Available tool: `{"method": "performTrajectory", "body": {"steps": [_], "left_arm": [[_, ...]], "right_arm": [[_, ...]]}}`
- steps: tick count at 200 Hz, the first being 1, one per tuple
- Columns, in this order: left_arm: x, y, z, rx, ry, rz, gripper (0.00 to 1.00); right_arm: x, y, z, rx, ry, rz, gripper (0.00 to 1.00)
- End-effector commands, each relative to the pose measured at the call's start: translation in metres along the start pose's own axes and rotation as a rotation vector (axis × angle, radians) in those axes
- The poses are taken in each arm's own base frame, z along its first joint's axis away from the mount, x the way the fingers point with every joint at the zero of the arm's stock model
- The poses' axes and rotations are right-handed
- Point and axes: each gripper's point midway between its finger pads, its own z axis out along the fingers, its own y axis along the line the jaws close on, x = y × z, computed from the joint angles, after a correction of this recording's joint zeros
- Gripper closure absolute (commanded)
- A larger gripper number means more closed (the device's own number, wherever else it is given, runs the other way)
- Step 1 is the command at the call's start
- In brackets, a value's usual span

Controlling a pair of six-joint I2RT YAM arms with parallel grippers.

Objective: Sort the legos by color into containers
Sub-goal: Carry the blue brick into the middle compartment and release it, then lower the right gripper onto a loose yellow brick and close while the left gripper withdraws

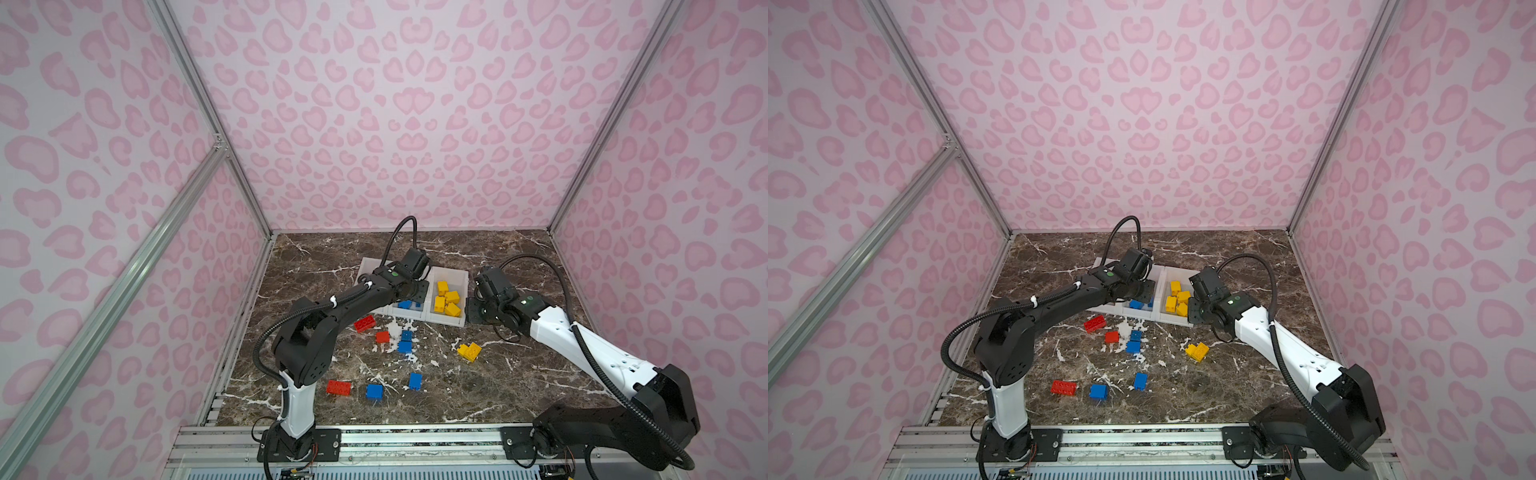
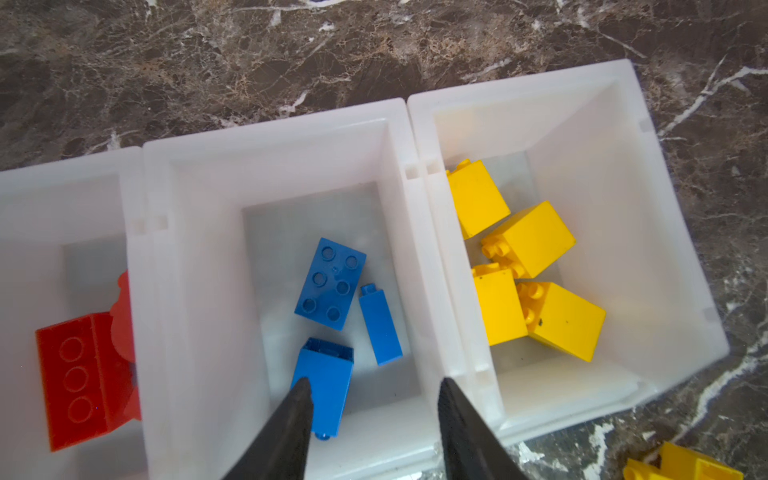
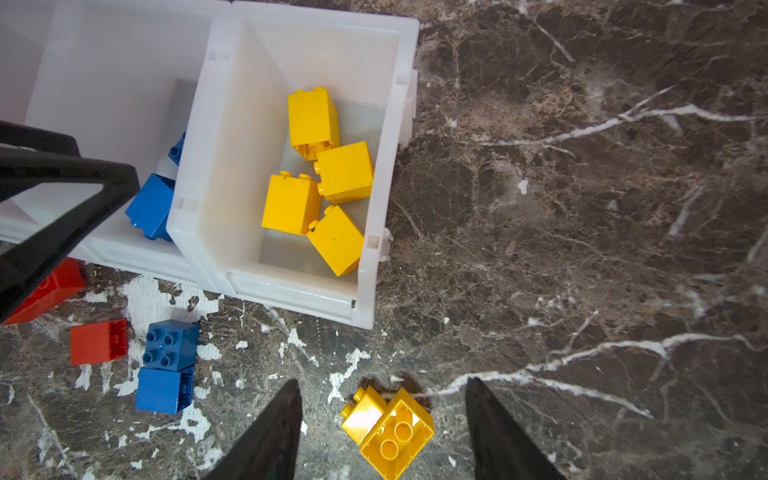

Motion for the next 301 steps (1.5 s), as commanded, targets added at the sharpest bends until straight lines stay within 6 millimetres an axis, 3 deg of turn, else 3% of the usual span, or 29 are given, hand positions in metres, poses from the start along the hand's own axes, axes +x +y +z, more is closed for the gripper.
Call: {"method": "performTrajectory", "body": {"steps": [1,81,88,166,215,301], "left_arm": [[-0.006,0.001,-0.007,0.003,-0.036,-0.022,0.48],[-0.002,0.008,-0.041,0.015,-0.096,-0.058,0.48],[0.01,0.011,-0.039,0.01,-0.077,-0.059,0.48],[0.05,0.021,-0.065,0.034,-0.077,-0.129,0.48],[0.079,0.027,-0.071,0.04,-0.057,-0.163,0.48],[0.097,0.025,-0.073,0.041,-0.042,-0.186,0.48]], "right_arm": [[0.007,-0.006,0.003,0.025,0.02,0.004,0.37],[0.037,-0.017,0.014,0.048,0.071,0.03,0.36],[0.04,-0.018,0.016,0.05,0.076,0.038,0.35],[0.081,-0.025,0.038,0.074,0.131,0.144,0.33],[0.092,-0.02,0.054,0.083,0.154,0.179,0.33],[0.117,-0.028,0.06,0.136,0.19,0.191,0.45]]}}
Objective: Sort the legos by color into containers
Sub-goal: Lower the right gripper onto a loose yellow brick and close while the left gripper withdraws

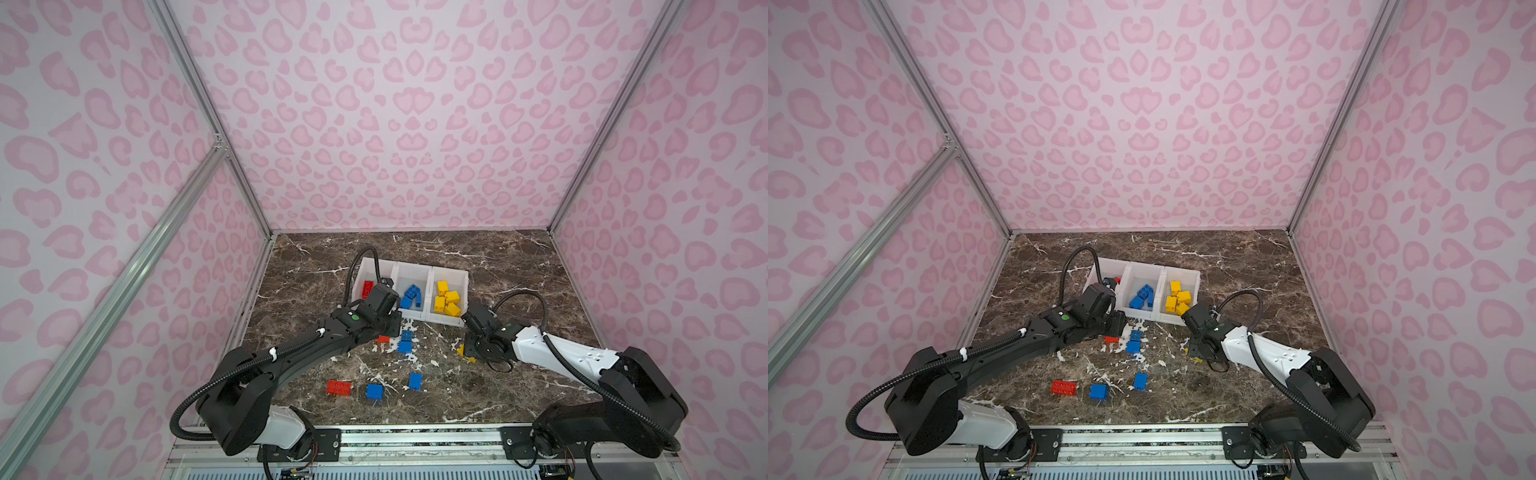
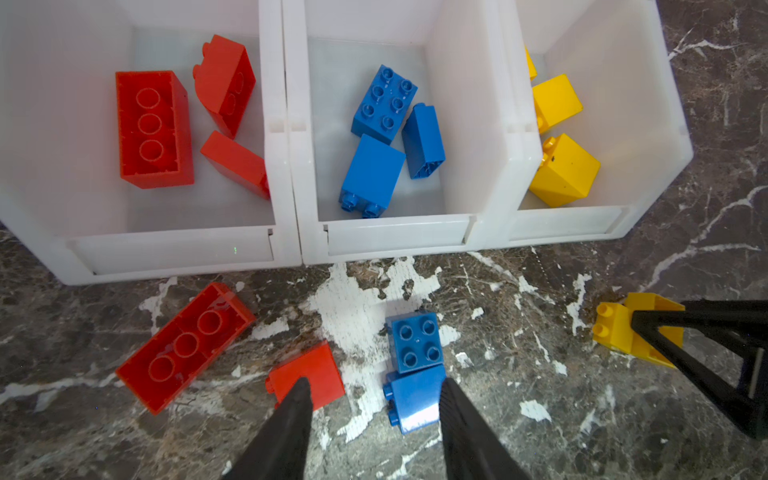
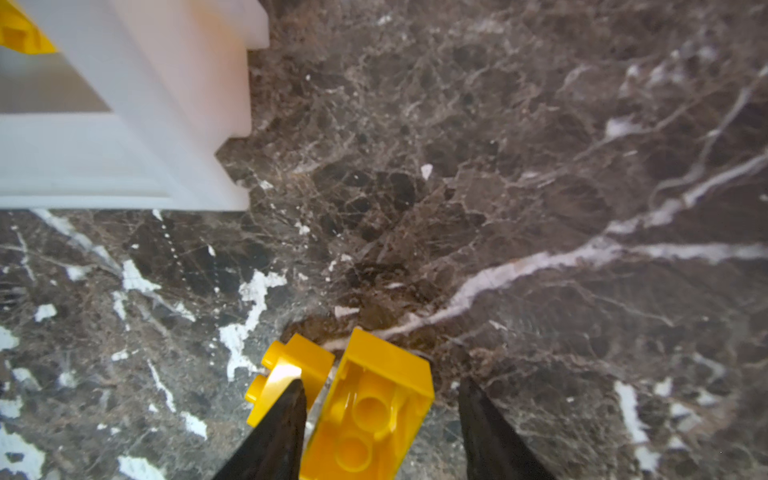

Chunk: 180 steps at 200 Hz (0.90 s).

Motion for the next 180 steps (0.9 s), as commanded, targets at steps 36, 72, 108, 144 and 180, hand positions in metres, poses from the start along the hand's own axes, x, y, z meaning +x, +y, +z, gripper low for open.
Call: {"method": "performTrajectory", "body": {"steps": [36,72,108,144,180], "left_arm": [[-0.004,-0.008,0.001,0.014,-0.02,-0.008,0.48],[-0.004,-0.009,0.0,0.009,-0.021,-0.01,0.48],[-0.005,-0.009,-0.002,0.007,-0.028,-0.015,0.48],[-0.004,-0.007,-0.007,0.004,-0.033,-0.019,0.48],[0.001,-0.002,-0.013,-0.003,-0.037,-0.033,0.48]], "right_arm": [[0.004,-0.007,0.004,0.024,-0.007,0.017,0.57],[0.002,-0.005,0.002,0.019,-0.006,0.008,0.63],[-0.007,-0.003,-0.013,0.007,-0.038,0.001,0.65],[-0.044,0.019,-0.048,-0.035,-0.121,-0.057,0.65],[-0.101,0.059,-0.072,-0.072,-0.206,-0.148,0.65]]}}
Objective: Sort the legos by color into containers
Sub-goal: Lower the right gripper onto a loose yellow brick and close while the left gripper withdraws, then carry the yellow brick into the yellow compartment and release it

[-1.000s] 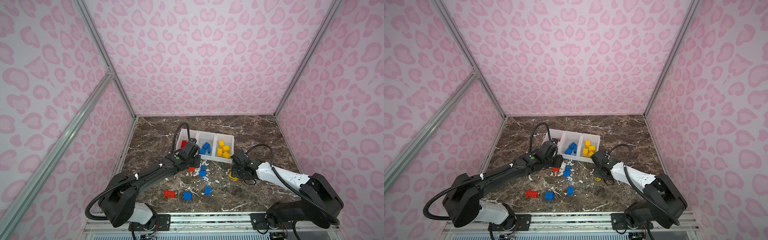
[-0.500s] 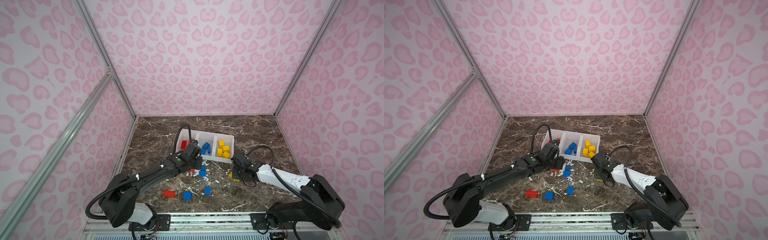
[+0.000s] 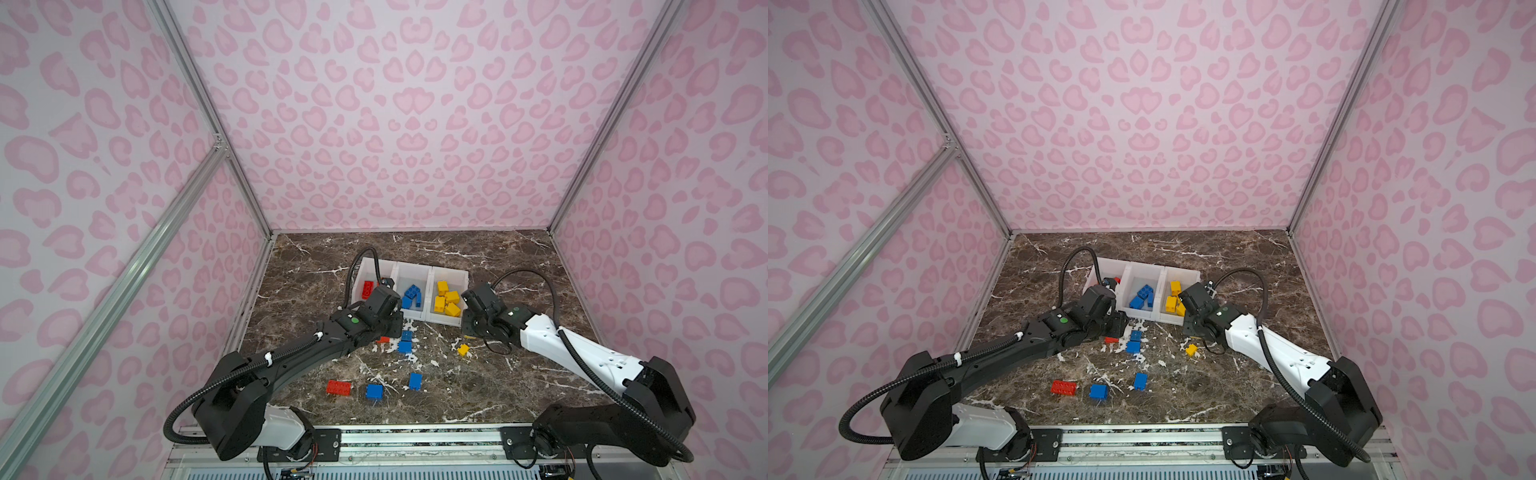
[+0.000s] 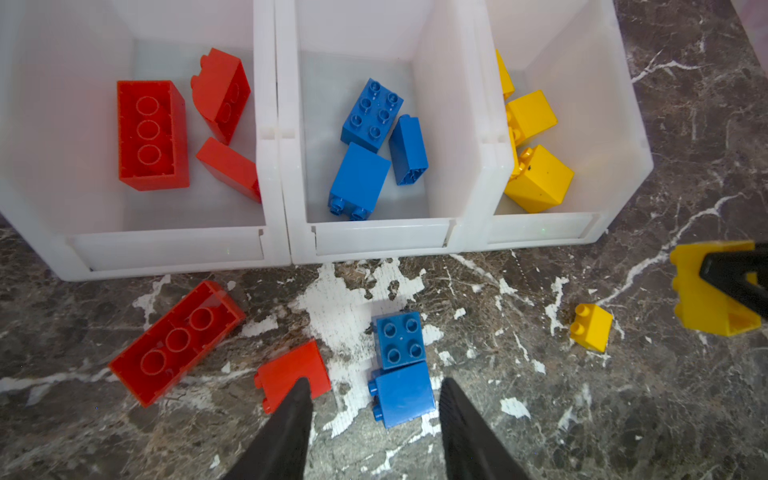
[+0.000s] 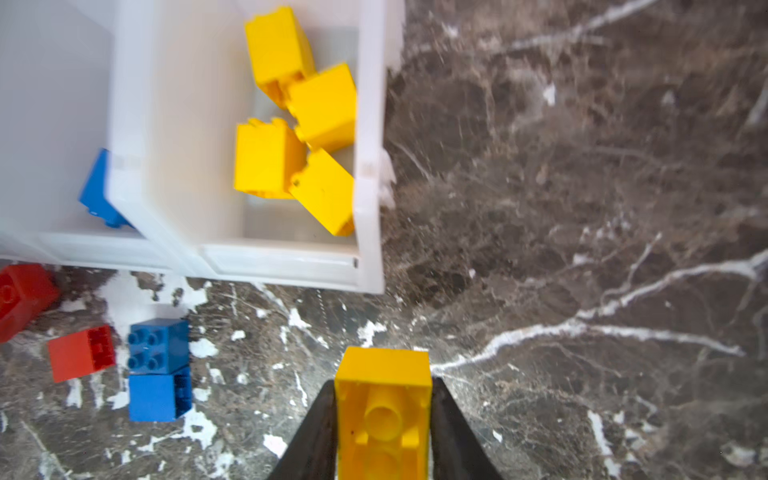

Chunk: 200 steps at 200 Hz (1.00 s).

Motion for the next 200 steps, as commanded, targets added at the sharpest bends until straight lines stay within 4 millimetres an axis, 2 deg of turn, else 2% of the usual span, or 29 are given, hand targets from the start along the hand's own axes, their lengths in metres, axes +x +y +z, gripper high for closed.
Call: {"method": "performTrajectory", "body": {"steps": [1,18,45,75,82,87,102,121,186,190,200], "left_arm": [[0.004,0.005,-0.004,-0.016,-0.006,-0.021,0.48],[0.009,0.009,-0.007,-0.023,-0.004,-0.031,0.48],[0.017,0.012,-0.013,-0.027,-0.007,-0.044,0.48],[0.025,0.017,-0.019,-0.043,-0.006,-0.051,0.48],[0.026,0.018,-0.02,-0.045,-0.006,-0.053,0.48],[0.027,0.019,-0.021,-0.047,-0.007,-0.056,0.48],[0.03,0.02,-0.023,-0.051,-0.007,-0.057,0.48],[0.031,0.022,-0.024,-0.057,-0.006,-0.059,0.48],[0.032,0.018,-0.022,-0.054,0.004,-0.05,0.47],[0.032,0.018,-0.022,-0.053,0.004,-0.05,0.48],[0.033,0.018,-0.022,-0.053,0.005,-0.049,0.47]], "right_arm": [[-0.032,0.013,-0.001,0.013,-0.038,-0.099,0.65],[-0.058,0.027,0.006,0.009,-0.042,-0.139,0.65],[-0.09,0.038,0.033,0.012,-0.034,-0.16,0.65],[-0.11,0.039,0.059,0.036,-0.014,-0.17,0.65],[-0.107,0.035,0.066,0.049,0.008,-0.171,0.63],[-0.118,0.04,0.063,0.039,-0.013,-0.165,0.59],[-0.12,0.036,0.067,0.05,-0.007,-0.158,0.43],[-0.12,0.034,0.065,0.05,-0.01,-0.153,0.33],[-0.125,0.035,0.045,0.022,-0.045,-0.135,0.31],[-0.115,0.029,0.051,0.034,-0.021,-0.14,0.31],[-0.113,0.029,0.05,0.031,-0.02,-0.137,0.31]]}}
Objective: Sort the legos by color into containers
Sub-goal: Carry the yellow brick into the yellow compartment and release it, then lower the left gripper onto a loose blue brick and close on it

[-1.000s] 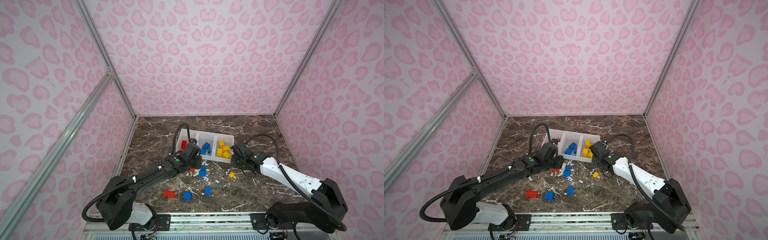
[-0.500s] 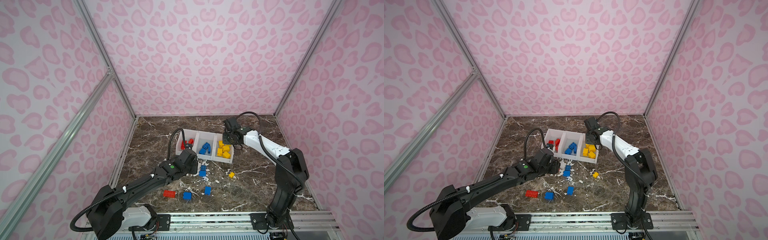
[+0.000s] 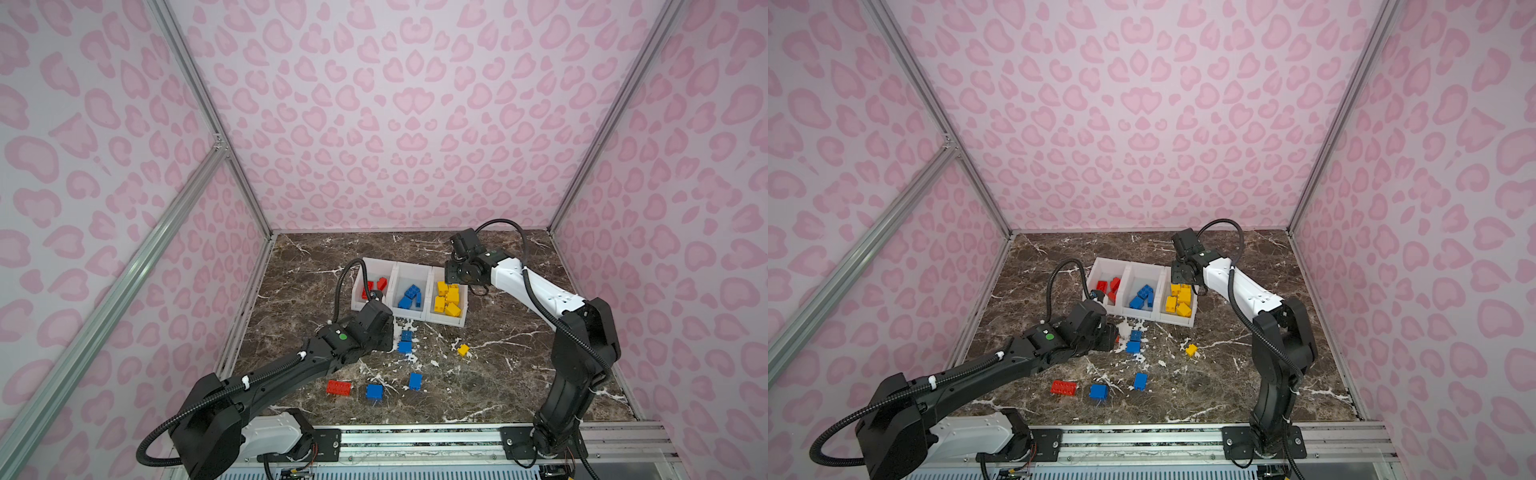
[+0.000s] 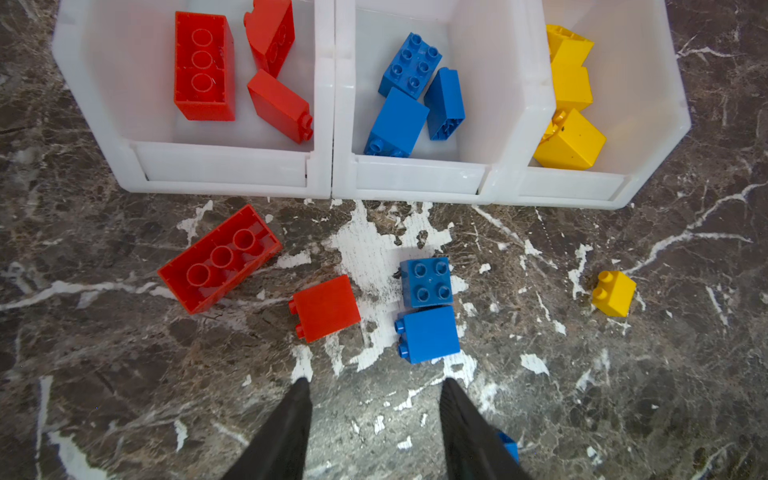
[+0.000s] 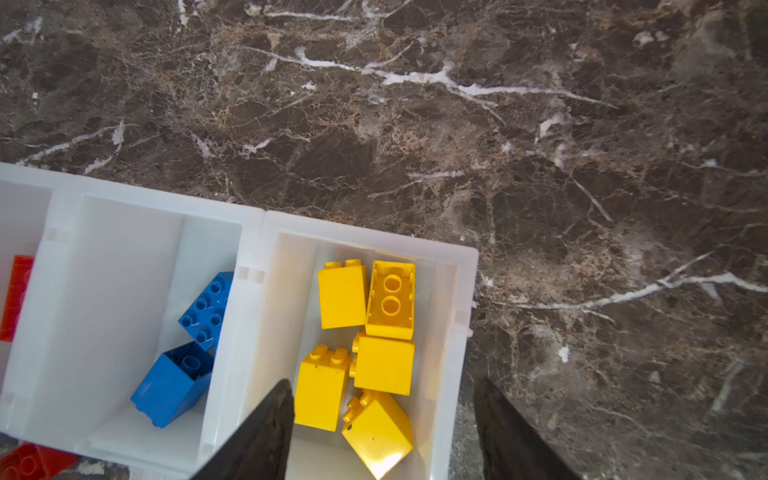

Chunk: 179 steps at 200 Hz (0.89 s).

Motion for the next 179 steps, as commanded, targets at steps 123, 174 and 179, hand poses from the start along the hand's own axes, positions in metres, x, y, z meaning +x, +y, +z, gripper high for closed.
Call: {"method": "performTrajectory", "body": {"steps": [123,174,179], "left_arm": [[0.019,-0.017,0.023,0.004,0.088,0.051,0.39],[0.03,-0.03,0.045,-0.006,0.147,0.097,0.34],[0.031,-0.03,0.047,-0.009,0.154,0.1,0.34]], "right_arm": [[0.027,-0.01,-0.016,-0.021,0.021,0.014,0.31],[0.037,-0.016,-0.021,-0.02,0.024,0.019,0.31],[0.038,-0.017,-0.022,-0.019,0.024,0.021,0.31]]}}
